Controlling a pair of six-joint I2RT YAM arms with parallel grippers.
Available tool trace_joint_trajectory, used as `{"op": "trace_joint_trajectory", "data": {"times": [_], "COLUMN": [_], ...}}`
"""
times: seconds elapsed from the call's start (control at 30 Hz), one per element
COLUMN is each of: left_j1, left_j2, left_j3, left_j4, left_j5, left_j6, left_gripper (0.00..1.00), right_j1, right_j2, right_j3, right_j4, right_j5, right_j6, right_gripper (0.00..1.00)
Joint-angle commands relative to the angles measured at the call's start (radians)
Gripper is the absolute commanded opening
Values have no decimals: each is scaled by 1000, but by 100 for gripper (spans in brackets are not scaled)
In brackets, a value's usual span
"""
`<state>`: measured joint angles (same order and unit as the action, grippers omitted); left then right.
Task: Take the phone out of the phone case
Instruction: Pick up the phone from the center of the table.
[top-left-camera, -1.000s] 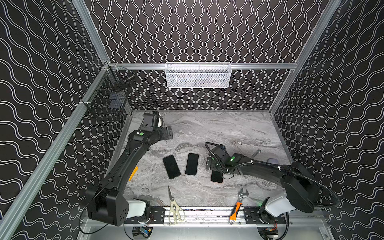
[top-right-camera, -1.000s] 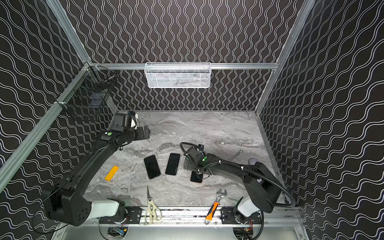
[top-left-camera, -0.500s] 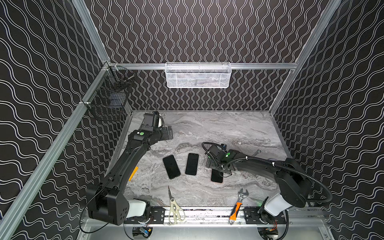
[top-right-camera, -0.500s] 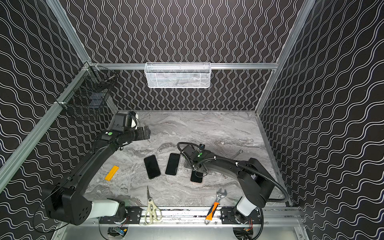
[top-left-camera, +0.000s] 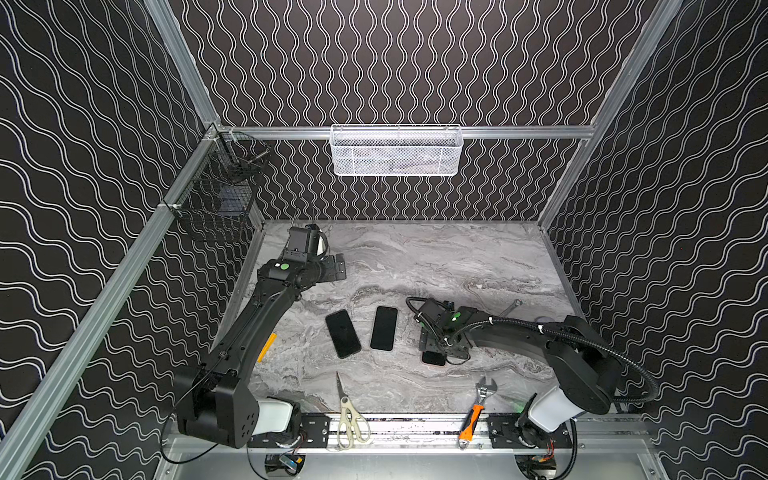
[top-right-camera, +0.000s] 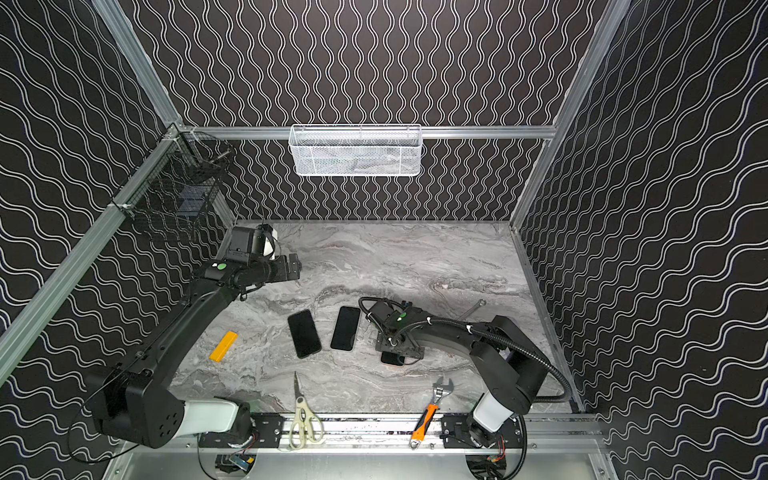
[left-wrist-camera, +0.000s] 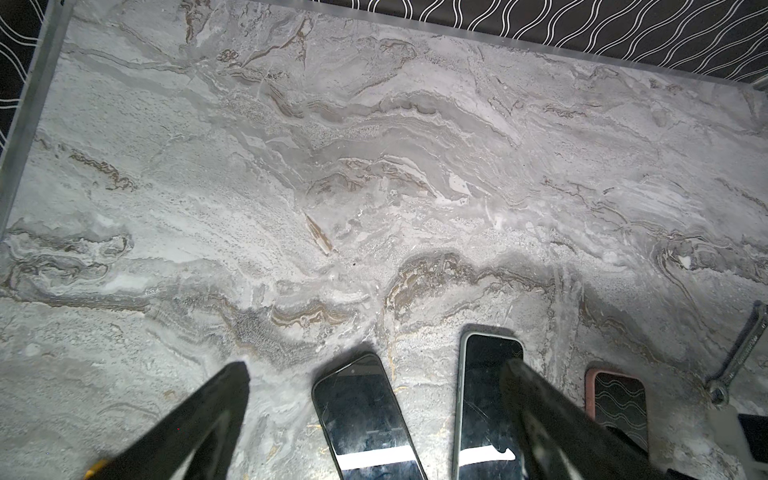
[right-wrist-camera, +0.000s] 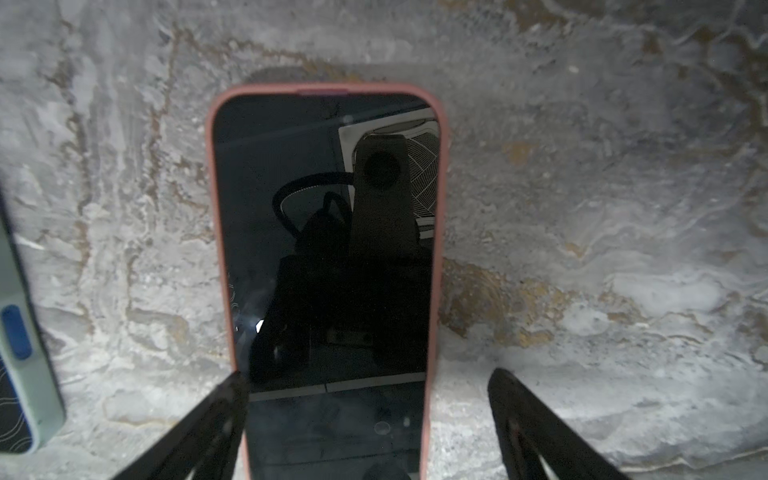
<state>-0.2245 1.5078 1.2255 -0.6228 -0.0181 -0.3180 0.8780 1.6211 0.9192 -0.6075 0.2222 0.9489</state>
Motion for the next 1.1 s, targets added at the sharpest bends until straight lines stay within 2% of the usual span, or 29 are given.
{"op": "trace_joint_trajectory", "data": {"times": [0.0,0.5,1.07], "left_j1": [-2,-2,-3], "left_j2": [7,6,6], "left_j3": [6,6,6], "left_j4": [16,14,13], "left_j5": [1,-1,1], "left_j6": [-7,-7,-9], "left_gripper": [99,99,99], "right_j1": [1,1,1], "right_j2": [11,31,97], "right_j3": [3,53,49], "right_j4": [5,5,8], "right_j5": [-4,-7,-22], "right_j6": [-15,-41,-41], "right_gripper": [90,93,86]}}
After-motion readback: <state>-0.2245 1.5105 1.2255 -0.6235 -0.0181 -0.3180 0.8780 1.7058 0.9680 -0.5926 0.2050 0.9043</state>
